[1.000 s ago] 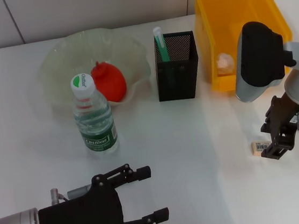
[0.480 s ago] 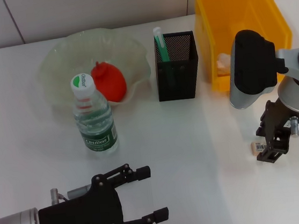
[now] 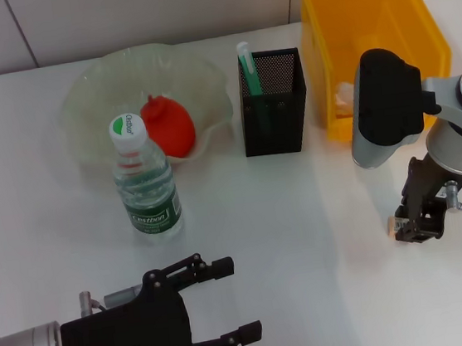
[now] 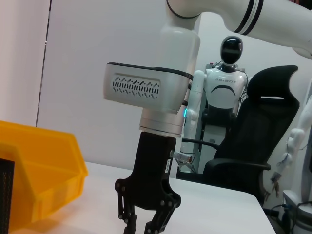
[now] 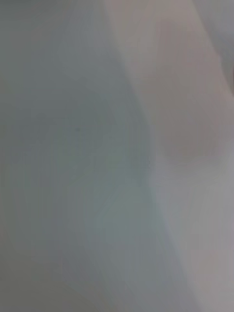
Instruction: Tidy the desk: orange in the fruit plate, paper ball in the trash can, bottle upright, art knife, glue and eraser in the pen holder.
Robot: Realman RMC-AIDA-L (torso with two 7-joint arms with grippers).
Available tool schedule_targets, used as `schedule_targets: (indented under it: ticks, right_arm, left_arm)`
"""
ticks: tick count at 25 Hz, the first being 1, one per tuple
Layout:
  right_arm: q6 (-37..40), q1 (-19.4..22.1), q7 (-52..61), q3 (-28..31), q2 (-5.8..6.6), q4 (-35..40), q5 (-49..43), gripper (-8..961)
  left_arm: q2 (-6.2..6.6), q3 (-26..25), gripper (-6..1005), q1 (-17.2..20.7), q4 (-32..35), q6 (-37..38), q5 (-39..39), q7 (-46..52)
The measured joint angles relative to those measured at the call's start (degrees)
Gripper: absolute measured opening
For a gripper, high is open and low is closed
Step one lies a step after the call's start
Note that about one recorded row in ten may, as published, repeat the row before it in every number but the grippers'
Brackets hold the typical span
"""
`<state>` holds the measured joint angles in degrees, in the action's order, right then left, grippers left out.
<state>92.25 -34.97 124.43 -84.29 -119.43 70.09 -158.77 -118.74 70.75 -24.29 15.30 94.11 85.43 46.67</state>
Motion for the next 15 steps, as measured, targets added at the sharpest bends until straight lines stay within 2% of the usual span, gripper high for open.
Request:
schedule_targets:
  ticks: [4,6,11,12,15]
  right_arm:
    - [0.09,0.28,-0.12,0.75,0.03,1.66,0.45,293]
    - [0.94,0.83,-0.12,1.75,0.06,4.47,1.66,277]
    - [4.38,1.33,0.09,9.73,0.19,13.90,8.28,264]
    - [4.70,1.16,1.11,13.85,0.19,17.58,12.04,268]
    - [3.87,1.03,2.33,16.53,0.21,20.08,15.26,283]
  left_arm:
    - [0.00,0.00,814,-0.02,-0.01,-0.07,0.00,0.00]
    - [0.00,0.01,814,-0.01,-0.01,-0.07,0.00,0.00]
    - [0.00,0.00,813,0.02,0.08,0.08,0.00,0.00]
    - [0.00,0.00,813,0.03,0.11,0.12,0.00,0.00]
    - [0.00,0.00,813,0.04,0.10,0.13,0.00,0.00]
